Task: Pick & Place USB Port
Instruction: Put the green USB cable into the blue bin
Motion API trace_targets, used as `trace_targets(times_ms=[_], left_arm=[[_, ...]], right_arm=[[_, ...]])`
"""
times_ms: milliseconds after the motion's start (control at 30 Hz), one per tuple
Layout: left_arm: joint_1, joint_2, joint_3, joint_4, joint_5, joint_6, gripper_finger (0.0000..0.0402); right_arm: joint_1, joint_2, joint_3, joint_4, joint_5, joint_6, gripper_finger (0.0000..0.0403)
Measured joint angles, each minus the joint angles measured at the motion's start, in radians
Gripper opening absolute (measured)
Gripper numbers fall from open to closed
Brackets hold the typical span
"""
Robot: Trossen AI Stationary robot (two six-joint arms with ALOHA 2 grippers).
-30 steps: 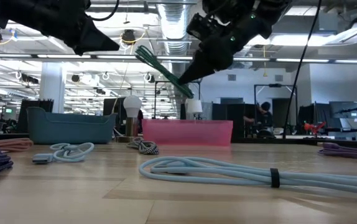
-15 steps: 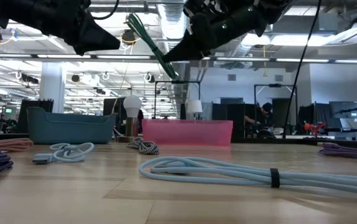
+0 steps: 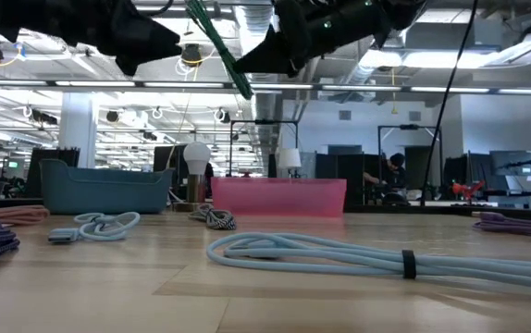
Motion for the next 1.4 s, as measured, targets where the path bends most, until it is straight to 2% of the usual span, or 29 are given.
trace_targets(times_ms=[267,400,633,1033,1167,1400], left_arm=[[0.000,0.000,0.000,0.050,0.002,0.000,0.0144],[0.000,0.002,0.000,0.081,0.002,0.000,0.0144],[-0.009,0.038,0.001,0.110,0.038,-0.009,0.0144],[-0.008,0.079,0.000,0.115,0.040,-0.012,0.0141],[-0.008,0.079,0.000,0.118,0.038,-0.011,0.0120],[-0.008,0.079,0.000,0.121,0.033,-0.009,0.0038]], right_arm=[[0.007,0.006,0.014,-0.007,0.000,0.012,0.0000],[0.015,0.065,0.025,-0.011,-0.001,0.019,0.0000],[0.027,0.194,0.142,-0.008,-0.002,0.018,0.0000],[0.023,0.188,0.181,-0.039,-0.026,0.005,0.0000],[0.023,0.188,0.181,-0.040,-0.028,0.004,0.0000],[0.023,0.188,0.181,-0.040,-0.031,-0.007,0.0000]])
